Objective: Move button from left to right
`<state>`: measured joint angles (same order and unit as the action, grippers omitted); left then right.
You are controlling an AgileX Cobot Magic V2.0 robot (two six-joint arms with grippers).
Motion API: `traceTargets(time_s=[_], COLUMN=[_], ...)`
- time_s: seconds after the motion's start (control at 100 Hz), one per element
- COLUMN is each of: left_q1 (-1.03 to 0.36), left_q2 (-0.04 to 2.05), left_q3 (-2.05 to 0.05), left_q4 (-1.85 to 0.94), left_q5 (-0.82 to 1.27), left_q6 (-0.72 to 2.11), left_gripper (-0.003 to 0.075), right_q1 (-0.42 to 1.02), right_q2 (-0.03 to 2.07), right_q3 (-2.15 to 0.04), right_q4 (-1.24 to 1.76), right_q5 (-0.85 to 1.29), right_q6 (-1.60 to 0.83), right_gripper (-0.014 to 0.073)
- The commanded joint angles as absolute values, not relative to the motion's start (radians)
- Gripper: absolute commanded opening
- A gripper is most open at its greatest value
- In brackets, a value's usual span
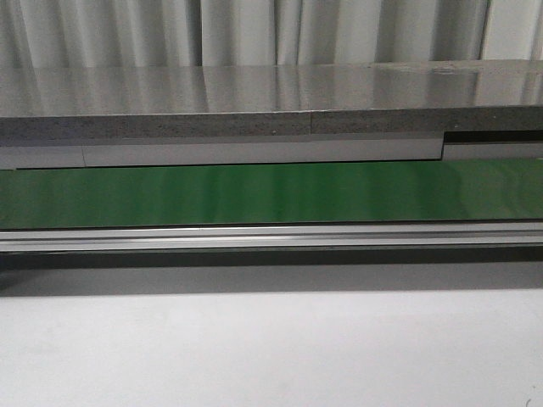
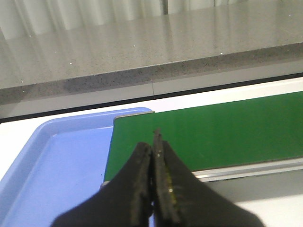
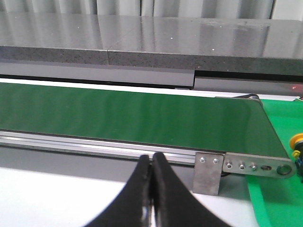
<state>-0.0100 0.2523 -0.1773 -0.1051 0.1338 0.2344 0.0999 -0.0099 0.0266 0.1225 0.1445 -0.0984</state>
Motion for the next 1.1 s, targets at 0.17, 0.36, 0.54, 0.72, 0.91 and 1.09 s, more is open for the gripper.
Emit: traceTargets(time_s=[0.17, 0.36, 0.54, 0.72, 0.91, 1.09], left_q1=[-0.017, -0.017, -0.017, -0.017, -0.017, -0.017], left_q2=[0.074, -0.024, -0.038, -0.038, -0.038, -0.038], left_q3=[-0.121, -0.042, 0.005, 0.037, 0.037, 0.037], left_q4=[0.000, 0.000, 0.000, 0.000, 0.000, -0.020], left_q5=[0.040, 0.035, 0.000, -0.060, -0.070, -0.070], left_q6=[0.087, 0.073, 0.021, 0.021, 0.021, 0.021], left_gripper=[-0.0019, -0.0019, -0.0019, -0.0019, -0.0019, -0.0019], right_q1=[0.100, 0.100, 0.100, 0.100, 0.100, 0.100], right_q2=[-0.022, -0.022, -0.022, -0.022, -0.022, -0.022], right_q3=[0.009, 0.009, 0.009, 0.009, 0.009, 0.009], right_q4=[0.113, 0.113, 0.113, 0.113, 0.113, 0.113], right_q5=[0.058, 0.058, 0.058, 0.058, 0.058, 0.058], right_q6=[-0.098, -0.098, -0.098, -0.098, -0.098, -0.098], right_gripper=[-0.0068, -0.0068, -0.0068, -0.0068, -0.0068, -0.0068])
